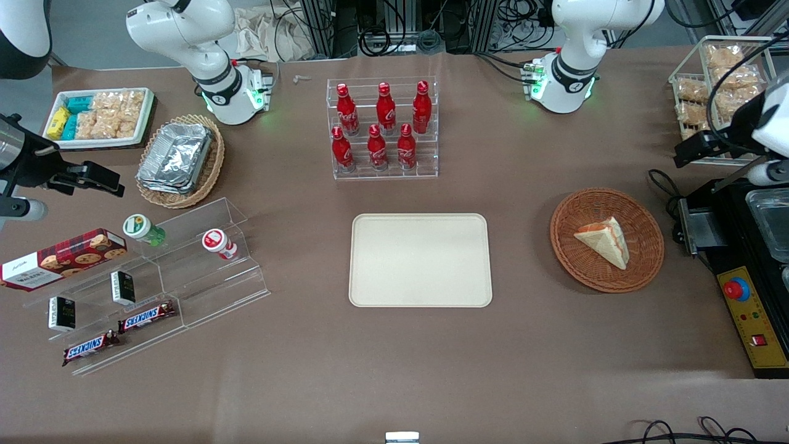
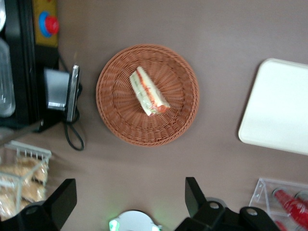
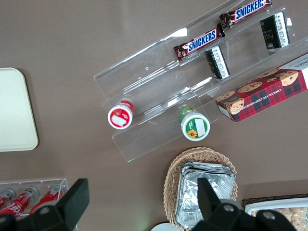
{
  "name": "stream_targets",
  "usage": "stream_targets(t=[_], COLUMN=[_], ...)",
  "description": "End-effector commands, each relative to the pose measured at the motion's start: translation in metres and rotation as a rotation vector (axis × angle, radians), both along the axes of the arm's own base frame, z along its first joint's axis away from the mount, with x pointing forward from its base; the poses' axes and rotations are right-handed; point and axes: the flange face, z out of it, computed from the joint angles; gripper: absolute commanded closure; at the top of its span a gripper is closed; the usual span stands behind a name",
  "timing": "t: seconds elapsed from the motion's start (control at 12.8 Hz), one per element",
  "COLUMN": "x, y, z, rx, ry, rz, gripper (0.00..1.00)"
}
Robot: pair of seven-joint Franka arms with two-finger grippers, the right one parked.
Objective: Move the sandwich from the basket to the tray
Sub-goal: 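Move the left gripper over the wicker basket above the sandwich, then lower the open left gripper and close it on the wrapped sandwich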
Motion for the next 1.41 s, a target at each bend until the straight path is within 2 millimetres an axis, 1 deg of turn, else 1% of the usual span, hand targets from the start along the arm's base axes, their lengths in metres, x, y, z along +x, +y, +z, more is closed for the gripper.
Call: stream_targets(t=[0.0,0.08,0.23,0.31,0.39,0.47,0.63,0.86,1.02,1.33], x=[-0.007,-0.007,-0.015,-0.021,-0.024,-0.023,-0.022,-0.028,-0.024,-0.009], y=[-0.011,-0.013,-0.012,-0.015,-0.014,-0.013,-0.015,-0.018,-0.017,-0.016], z=[-0.012,-0.023,-0.041,-0.051,-0.063,-0.076,-0.106,-0.163,-0.194,-0.237], rx=[0.021,0.028,0.041,0.040,0.040,0.041,0.049,0.048,0.045,0.057], ry=[0.004,0.012,-0.001,-0.014,-0.019,-0.023,-0.041,-0.062,-0.073,-0.067], rz=[0.195,0.254,0.350,0.374,0.400,0.433,0.539,0.575,0.584,0.651], gripper=[0.00,0.00,0.00,0.00,0.00,0.00,0.00,0.00,0.00,0.00])
